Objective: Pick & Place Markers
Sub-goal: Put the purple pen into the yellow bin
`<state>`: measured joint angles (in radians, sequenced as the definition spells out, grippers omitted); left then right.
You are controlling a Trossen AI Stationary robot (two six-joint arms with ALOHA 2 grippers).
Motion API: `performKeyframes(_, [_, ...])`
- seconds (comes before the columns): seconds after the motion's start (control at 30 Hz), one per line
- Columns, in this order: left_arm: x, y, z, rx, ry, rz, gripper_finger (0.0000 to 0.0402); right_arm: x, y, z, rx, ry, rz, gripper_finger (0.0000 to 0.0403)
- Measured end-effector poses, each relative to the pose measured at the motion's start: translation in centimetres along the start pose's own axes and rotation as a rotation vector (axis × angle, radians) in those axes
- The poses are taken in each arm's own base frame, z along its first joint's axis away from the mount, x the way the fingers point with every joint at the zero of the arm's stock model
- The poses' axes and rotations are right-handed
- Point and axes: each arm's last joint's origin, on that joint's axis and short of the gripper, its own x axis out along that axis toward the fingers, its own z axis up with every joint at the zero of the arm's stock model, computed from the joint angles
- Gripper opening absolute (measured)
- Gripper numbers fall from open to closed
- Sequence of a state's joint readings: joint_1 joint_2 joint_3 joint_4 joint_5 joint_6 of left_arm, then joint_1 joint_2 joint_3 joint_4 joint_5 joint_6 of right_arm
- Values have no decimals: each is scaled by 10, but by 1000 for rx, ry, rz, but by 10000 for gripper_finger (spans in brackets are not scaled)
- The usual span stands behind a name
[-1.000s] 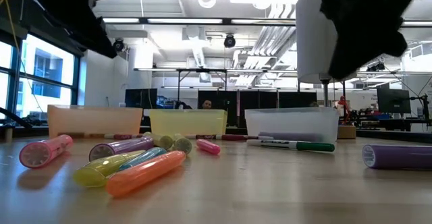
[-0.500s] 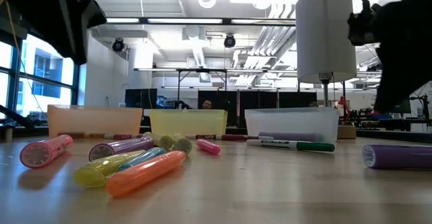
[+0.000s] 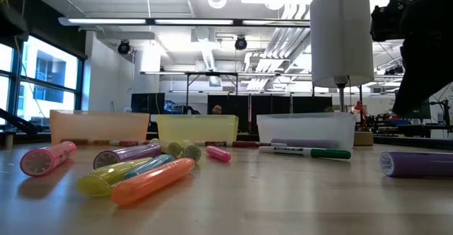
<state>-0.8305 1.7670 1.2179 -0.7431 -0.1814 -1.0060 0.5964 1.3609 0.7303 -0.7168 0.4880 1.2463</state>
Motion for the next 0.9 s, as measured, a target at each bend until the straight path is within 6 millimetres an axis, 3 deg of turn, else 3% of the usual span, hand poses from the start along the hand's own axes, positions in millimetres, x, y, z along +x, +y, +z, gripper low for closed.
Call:
performKeyframes(0.33, [39, 0, -9, -2, 101, 101, 110, 0, 0, 1, -1, -27, -9, 94])
performKeyframes(0.53, [52, -1, -11, 3, 154, 108, 105, 0, 0, 1, 2, -19, -6, 94])
performKeyframes(0.73, [55, 0, -9, -12, 176, 100, 26, 0, 0, 1, 1, -14, -4, 94])
performKeyframes(0.9, [47, 3, -2, -49, 198, 51, 38, 0, 0, 1, 2, -12, 0, 94])
